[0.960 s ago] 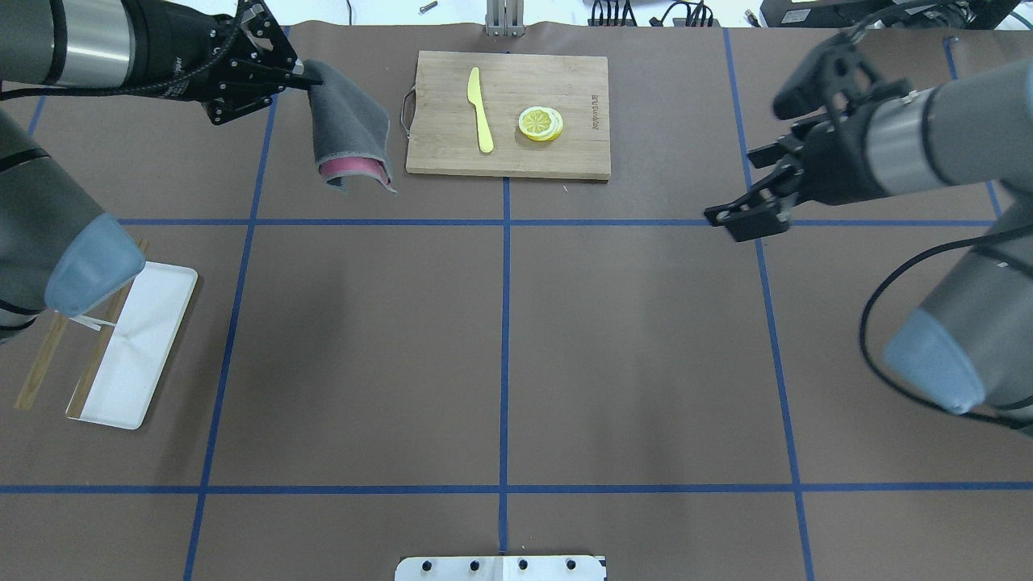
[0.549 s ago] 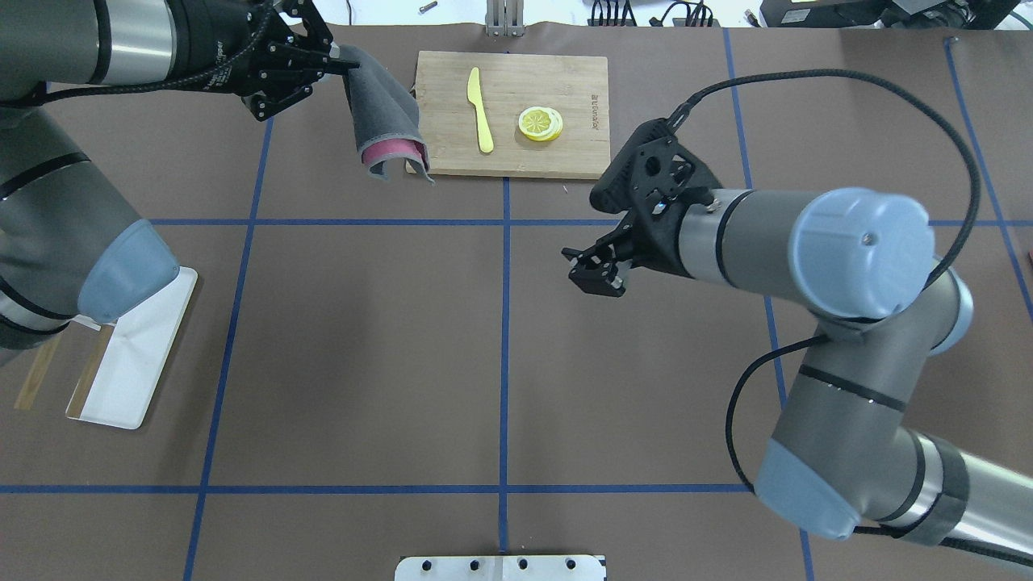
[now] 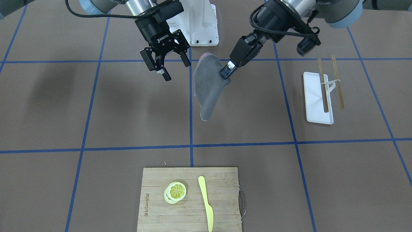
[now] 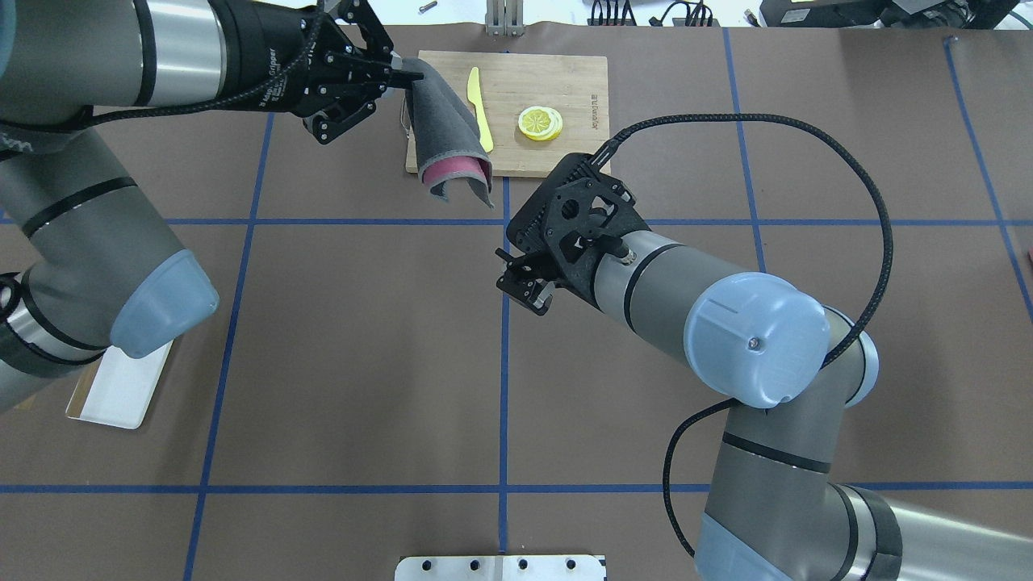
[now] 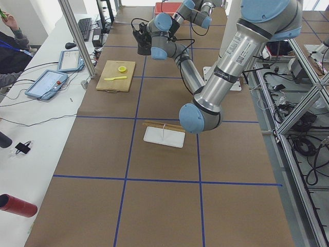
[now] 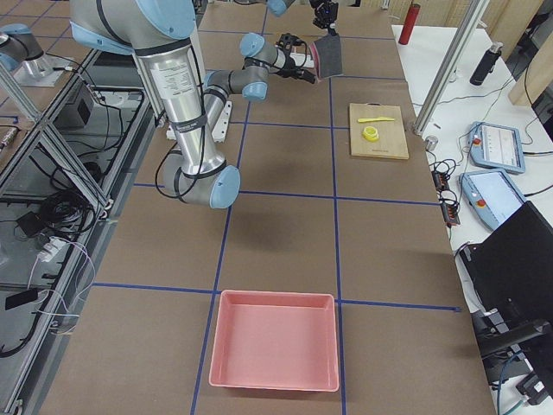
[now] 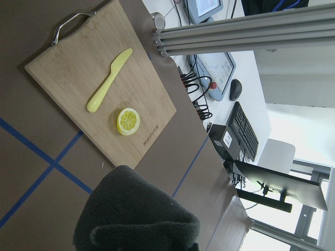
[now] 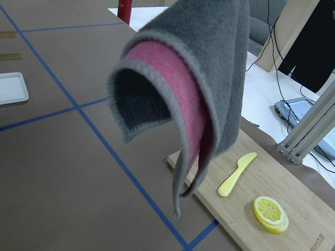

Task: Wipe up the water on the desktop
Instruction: 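Close the right gripper on the towel held by the left gripper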

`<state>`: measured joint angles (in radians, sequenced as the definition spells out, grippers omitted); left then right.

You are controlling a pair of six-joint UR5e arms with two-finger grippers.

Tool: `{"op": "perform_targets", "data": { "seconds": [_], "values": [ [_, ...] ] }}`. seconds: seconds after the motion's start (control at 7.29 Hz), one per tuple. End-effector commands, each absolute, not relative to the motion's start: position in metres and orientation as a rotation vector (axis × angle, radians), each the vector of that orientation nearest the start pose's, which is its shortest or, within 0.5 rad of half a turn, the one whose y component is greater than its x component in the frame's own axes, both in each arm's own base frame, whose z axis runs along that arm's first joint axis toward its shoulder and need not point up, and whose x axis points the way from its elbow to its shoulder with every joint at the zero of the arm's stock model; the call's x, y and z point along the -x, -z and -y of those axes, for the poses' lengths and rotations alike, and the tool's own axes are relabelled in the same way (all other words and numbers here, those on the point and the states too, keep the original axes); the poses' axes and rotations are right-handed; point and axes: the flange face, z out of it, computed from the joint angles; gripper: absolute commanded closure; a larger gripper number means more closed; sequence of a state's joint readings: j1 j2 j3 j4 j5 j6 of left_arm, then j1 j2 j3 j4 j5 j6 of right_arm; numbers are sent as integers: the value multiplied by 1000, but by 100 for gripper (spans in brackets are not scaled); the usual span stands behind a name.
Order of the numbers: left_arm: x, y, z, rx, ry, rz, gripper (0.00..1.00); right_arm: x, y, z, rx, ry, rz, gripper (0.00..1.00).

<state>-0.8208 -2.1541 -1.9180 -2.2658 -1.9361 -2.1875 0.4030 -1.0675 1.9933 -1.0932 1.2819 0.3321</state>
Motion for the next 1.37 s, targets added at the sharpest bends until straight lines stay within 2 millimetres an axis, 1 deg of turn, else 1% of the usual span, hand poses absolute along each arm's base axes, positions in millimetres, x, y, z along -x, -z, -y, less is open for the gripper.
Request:
{"op": "perform_targets", "data": {
  "seconds": [0.0, 0.27, 0.41, 0.69, 0.82, 0.96, 1.1, 1.23],
  "values": [
    [-323, -88, 452, 157, 756, -1700, 100, 446, -137, 366, -1198, 453, 778, 17],
    [-322, -83, 444, 161, 740, -1712, 100, 450, -142, 369, -1193, 443, 762, 18],
    [-331, -75, 438, 177, 719, -1721, 100, 450, -143, 371, -1195, 438, 754, 22],
    [-332, -74, 437, 185, 720, -1722, 100, 450, -143, 371, -1197, 436, 754, 53],
    [-332, -74, 437, 183, 719, -1722, 100, 450, -144, 371, -1195, 437, 751, 76],
    [-333, -75, 437, 179, 718, -1720, 100, 450, -144, 371, -1194, 436, 752, 94],
    [-332, -75, 437, 173, 714, -1719, 100, 451, -145, 369, -1192, 438, 754, 100],
    [-330, -75, 437, 171, 715, -1721, 100, 452, -149, 369, -1174, 415, 765, 100]
  ]
}}
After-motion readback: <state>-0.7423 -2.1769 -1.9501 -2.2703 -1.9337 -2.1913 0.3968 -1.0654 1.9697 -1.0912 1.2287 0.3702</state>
